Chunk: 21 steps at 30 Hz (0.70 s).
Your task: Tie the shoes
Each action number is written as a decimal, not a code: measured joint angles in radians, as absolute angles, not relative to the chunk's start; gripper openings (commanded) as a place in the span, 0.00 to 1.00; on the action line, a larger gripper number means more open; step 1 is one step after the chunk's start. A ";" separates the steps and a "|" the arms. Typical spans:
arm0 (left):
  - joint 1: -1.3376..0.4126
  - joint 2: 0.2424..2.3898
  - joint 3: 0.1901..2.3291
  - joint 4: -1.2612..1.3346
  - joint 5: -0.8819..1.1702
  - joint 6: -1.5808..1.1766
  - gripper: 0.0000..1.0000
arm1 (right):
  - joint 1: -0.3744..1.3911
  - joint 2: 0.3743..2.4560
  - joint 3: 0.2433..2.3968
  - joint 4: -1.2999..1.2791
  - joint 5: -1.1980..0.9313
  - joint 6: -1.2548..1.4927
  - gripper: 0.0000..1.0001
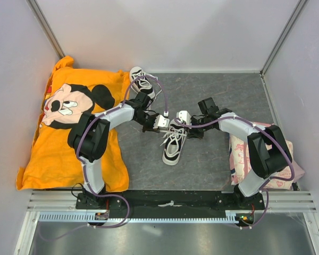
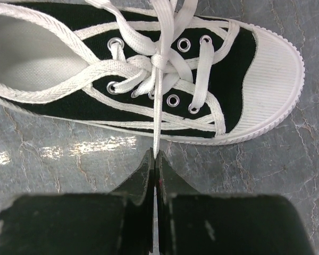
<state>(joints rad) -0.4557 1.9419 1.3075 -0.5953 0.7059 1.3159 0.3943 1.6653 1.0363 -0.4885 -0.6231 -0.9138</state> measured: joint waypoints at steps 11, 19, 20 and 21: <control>-0.453 1.892 1.307 -0.604 0.711 1.270 0.43 | 0.384 1.689 1.127 -0.551 -0.632 -0.857 0.73; -0.459 1.728 1.203 -0.608 0.660 1.222 0.43 | 0.325 1.668 1.188 -0.601 -0.659 -0.718 0.98; -0.464 1.718 1.179 -0.615 0.649 1.213 0.43 | 0.311 1.663 1.188 -0.607 -0.661 -0.696 0.98; -0.471 1.714 1.161 -0.619 0.640 1.204 0.43 | 0.297 1.659 1.188 -0.611 -0.661 -0.672 0.98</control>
<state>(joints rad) -0.4709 1.7142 1.1614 -0.6189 0.6403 1.2041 0.2970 1.6592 1.1885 -0.6109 -0.6609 -0.6724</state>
